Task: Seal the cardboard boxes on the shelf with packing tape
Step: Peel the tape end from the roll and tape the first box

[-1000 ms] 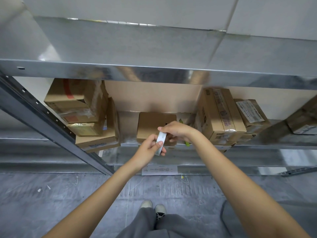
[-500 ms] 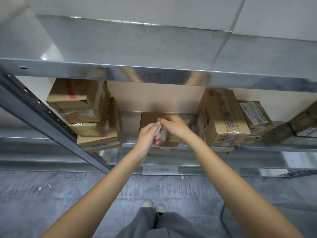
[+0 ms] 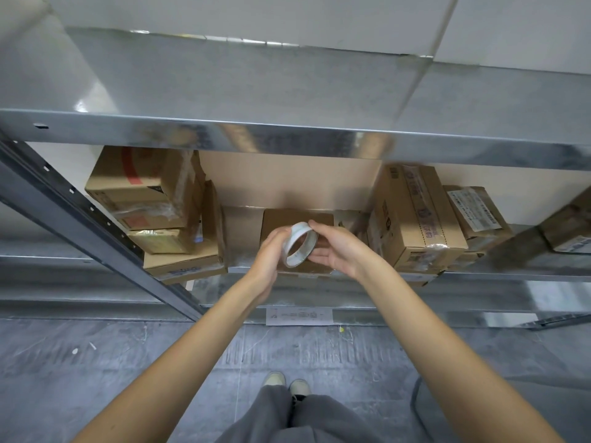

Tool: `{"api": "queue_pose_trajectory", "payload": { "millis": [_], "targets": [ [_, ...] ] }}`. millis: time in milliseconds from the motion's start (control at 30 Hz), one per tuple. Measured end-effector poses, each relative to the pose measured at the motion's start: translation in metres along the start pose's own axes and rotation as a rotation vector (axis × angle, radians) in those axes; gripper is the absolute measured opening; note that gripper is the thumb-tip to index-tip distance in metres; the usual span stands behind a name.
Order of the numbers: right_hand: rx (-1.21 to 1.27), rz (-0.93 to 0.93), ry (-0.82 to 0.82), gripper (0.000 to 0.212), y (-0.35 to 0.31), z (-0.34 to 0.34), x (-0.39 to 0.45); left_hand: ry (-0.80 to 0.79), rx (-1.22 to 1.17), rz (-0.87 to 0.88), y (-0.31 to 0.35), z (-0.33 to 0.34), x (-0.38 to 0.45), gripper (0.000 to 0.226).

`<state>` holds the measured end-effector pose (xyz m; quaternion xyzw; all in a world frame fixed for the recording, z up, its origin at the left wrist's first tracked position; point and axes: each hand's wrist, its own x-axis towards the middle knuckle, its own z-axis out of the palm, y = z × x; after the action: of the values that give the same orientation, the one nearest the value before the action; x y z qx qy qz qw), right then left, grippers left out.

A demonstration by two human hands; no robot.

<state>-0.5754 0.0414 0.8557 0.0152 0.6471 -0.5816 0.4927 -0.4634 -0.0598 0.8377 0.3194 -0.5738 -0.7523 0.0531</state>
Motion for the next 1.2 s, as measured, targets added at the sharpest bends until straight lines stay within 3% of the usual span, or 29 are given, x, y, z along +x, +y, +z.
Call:
{"api": "queue_pose_trajectory", "payload": {
  "millis": [167, 267, 400, 533, 733, 833, 933, 1067, 1200],
  "targets": [
    [0.177, -0.065, 0.044, 0.032, 0.002, 0.005, -0.001, -0.111, -0.117, -0.073, 0.003, -0.001, -0.006, 0.040],
    [0.050, -0.142, 0.138, 0.028, 0.007, 0.005, 0.001, -0.102, -0.078, -0.015, 0.000, 0.001, -0.007, 0.038],
    [-0.233, -0.176, 0.186, 0.030, 0.009, 0.016, -0.005, 0.038, 0.024, 0.007, -0.007, 0.004, -0.003, 0.088],
    [-0.282, -0.223, 0.181, 0.041, 0.010, 0.017, -0.008, 0.095, 0.062, 0.007, -0.006, 0.000, -0.002, 0.102],
    [-0.257, -0.253, 0.198, 0.030, 0.010, 0.014, -0.013, 0.107, 0.157, 0.055, -0.008, -0.005, -0.003, 0.081],
    [-0.209, -0.217, 0.201, 0.025, 0.008, 0.011, -0.012, 0.087, 0.246, 0.150, -0.010, -0.004, -0.007, 0.091],
    [-0.137, -0.170, 0.107, 0.028, 0.007, 0.002, -0.010, 0.027, 0.286, 0.211, -0.014, -0.005, -0.010, 0.103],
    [-0.071, -0.140, -0.037, 0.027, 0.008, -0.006, -0.009, -0.001, 0.287, 0.233, -0.012, -0.007, -0.012, 0.096],
    [-0.016, -0.161, -0.073, 0.026, 0.014, -0.009, -0.011, -0.031, 0.257, 0.211, -0.009, -0.013, -0.011, 0.092]
  ]
}}
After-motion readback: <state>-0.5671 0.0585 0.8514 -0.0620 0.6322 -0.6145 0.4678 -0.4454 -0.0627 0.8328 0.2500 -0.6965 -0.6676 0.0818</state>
